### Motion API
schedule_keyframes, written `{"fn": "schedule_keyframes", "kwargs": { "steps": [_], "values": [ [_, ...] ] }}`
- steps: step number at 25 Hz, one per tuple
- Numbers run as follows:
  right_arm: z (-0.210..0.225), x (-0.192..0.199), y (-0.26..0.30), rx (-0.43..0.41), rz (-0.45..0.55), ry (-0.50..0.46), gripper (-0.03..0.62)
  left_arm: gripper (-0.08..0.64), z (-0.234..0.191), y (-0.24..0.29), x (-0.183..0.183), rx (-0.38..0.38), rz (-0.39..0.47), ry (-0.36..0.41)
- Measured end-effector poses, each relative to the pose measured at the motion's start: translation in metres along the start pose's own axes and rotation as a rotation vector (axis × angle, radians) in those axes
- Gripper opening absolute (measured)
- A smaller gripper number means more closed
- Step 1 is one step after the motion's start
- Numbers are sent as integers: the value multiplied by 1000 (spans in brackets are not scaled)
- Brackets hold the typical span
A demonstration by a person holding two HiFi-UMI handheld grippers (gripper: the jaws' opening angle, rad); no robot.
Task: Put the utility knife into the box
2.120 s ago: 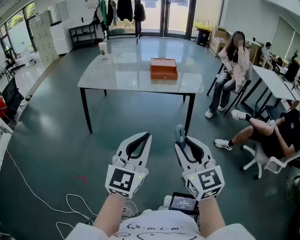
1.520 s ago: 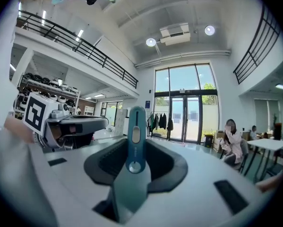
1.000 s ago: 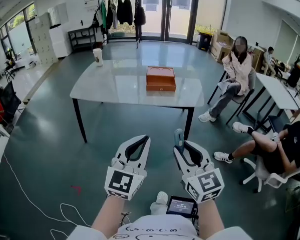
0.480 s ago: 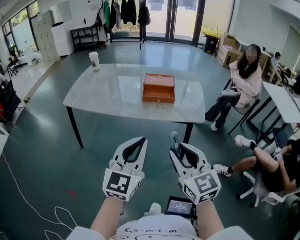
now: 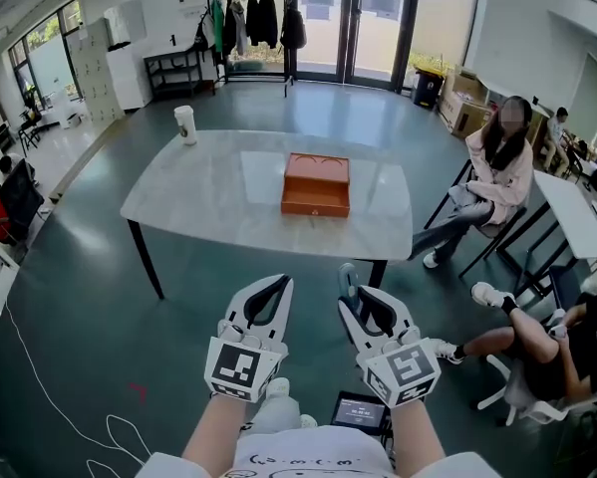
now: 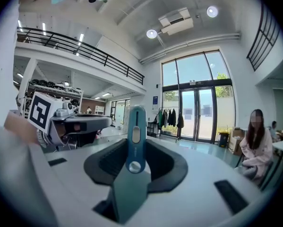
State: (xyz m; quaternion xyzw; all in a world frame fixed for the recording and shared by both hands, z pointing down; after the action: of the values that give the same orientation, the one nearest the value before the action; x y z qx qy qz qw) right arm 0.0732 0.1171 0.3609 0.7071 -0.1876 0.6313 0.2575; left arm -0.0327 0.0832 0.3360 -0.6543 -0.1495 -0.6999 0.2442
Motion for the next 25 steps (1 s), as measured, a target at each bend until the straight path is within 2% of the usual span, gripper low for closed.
{"fn": "schedule_keyframes", "kwargs": {
  "steps": [4, 18, 25],
  "values": [
    [15, 10, 13, 2, -7, -1, 130, 15, -7, 19, 12, -1, -2, -3],
    [99, 8, 103, 20, -29, 10, 130, 15, -60, 133, 35, 27, -17, -15],
    [148, 15, 149, 56, -48, 19, 130, 15, -85, 199, 53, 70, -23, -24]
  ]
}}
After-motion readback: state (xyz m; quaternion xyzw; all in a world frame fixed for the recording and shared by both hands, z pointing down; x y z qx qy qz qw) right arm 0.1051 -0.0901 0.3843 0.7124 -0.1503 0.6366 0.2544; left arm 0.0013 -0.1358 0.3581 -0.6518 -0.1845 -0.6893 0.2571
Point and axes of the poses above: the fingertips, and each gripper's own axes: y forward along the fingers, z to its right, x out of its underside, the point moved 1 cm from there along -y, backward along the fingers, and after that the axes turned 11 degrees about -x, right-handed, at the moved point
